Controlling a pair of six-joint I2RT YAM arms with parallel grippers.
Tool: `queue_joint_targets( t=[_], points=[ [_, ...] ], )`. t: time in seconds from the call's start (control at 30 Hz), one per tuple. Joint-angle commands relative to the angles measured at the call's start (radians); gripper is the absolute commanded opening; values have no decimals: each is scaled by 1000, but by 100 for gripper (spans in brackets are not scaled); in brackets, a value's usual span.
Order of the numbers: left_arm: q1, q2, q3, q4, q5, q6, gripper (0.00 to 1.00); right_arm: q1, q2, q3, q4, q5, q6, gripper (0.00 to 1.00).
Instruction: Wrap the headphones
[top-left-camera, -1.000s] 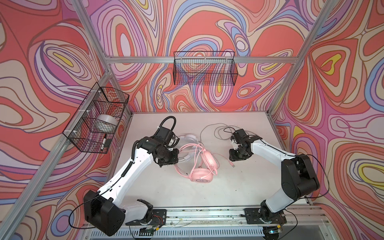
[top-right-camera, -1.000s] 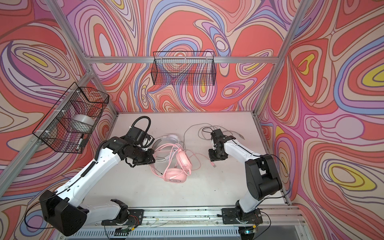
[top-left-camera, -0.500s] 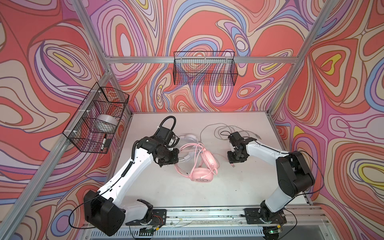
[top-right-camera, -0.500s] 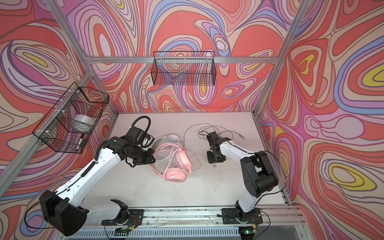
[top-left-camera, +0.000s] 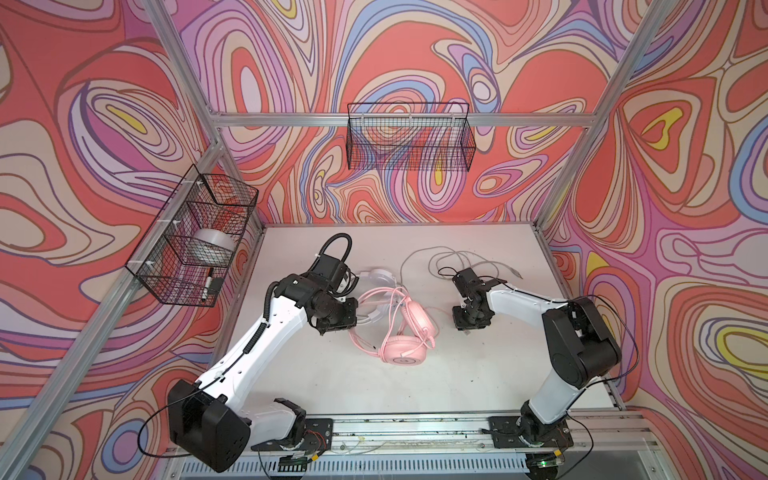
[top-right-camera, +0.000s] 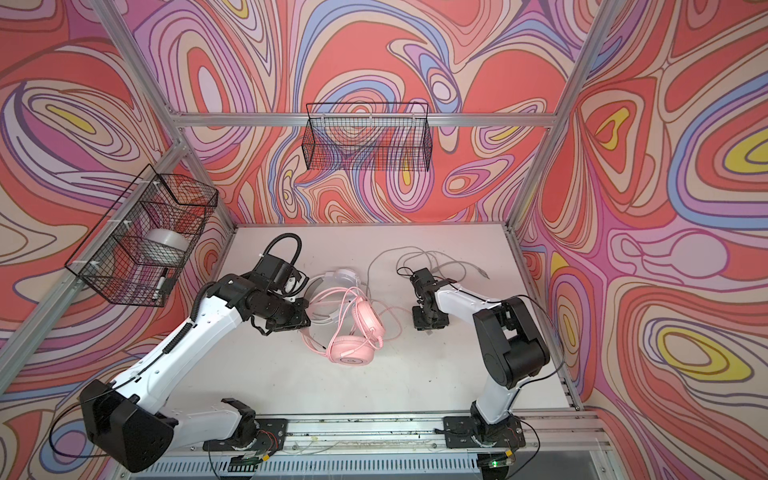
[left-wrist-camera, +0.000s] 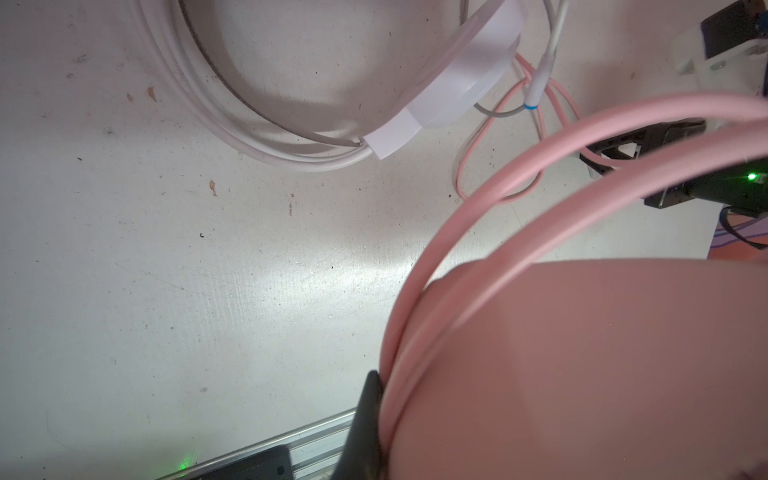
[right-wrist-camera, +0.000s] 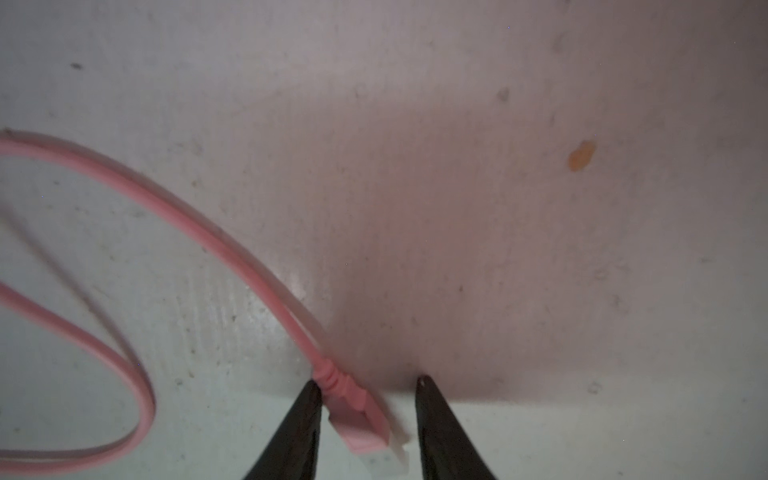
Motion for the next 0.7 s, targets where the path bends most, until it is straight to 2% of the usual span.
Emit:
queue_joint_targets(
  t=[0.0,0.17,0.33,0.43,0.67],
  points=[
    [6,-18,5,23,40,-18,0,4,40,-17,9,-29,10,29],
    [7,-23,1,47,70,-46,0,10,24,-25,0,-34,6,15],
    [7,-18,4,63,63,-81,0,19,-52,-33,-5,-68,-26,3],
    [9,-20,19,69,40,-112,0,24,-113,-32,-24,-105,-33,0],
    [16,-12,102,51,-45,-163,0,36,-263,-23,-102,-169,-81,0]
  ],
)
